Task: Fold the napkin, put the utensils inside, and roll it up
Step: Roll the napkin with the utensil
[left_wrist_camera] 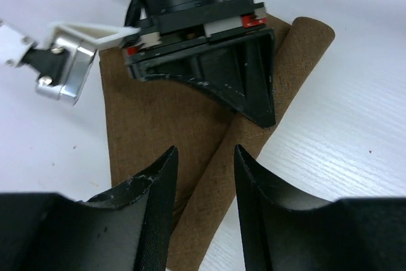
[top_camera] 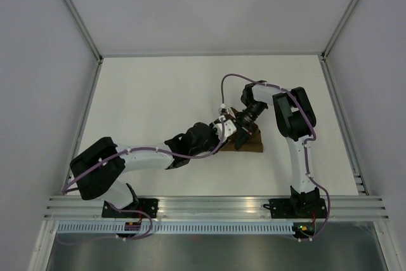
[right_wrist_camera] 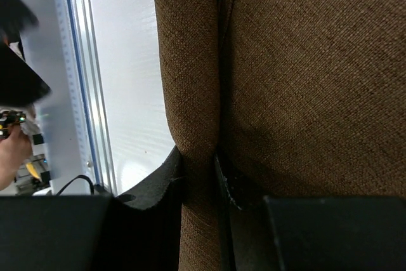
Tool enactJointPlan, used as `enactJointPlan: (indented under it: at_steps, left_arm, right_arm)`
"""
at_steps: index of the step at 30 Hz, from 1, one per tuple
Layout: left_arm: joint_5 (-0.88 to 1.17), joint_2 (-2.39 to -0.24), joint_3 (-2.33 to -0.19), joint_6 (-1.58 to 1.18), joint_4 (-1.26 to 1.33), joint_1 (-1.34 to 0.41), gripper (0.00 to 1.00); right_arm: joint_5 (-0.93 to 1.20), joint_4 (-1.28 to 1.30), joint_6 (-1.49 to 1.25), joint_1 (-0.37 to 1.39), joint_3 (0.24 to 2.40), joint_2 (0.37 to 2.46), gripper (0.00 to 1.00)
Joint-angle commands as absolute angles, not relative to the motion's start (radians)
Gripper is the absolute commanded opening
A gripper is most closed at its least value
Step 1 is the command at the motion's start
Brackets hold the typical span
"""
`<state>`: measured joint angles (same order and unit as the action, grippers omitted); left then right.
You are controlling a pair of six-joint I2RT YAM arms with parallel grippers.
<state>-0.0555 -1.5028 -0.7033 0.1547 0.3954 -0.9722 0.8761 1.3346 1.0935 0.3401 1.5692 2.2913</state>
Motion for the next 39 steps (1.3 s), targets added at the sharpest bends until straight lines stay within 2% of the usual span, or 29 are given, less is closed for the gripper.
enactJointPlan:
  at_steps: [1, 7, 20, 39]
  left_arm:
    - [-0.124, -1.569, -0.713, 0.301, 0.511, -1.043, 0.47]
    - [-0.118, -1.7, -0.768, 0.382, 0.485, -1.132, 0.48]
    - [-0.19, -1.856, -0.802, 0.462, 0.551, -1.141, 0.49]
    - [-0.291, -1.864, -0.747, 0.589, 0.698, -1.146, 0.52]
  right_arm:
    - [0.752, 1.25, 1.144, 0.348, 1.569, 2.37, 0.14]
    - [0.75, 1.249, 1.131, 0.347, 1.582, 2.378, 0.14]
    - [0.749, 1.252, 1.114, 0.345, 1.6, 2.395, 0.14]
    - [0.744, 1.27, 1.109, 0.345, 1.624, 2.416, 0.14]
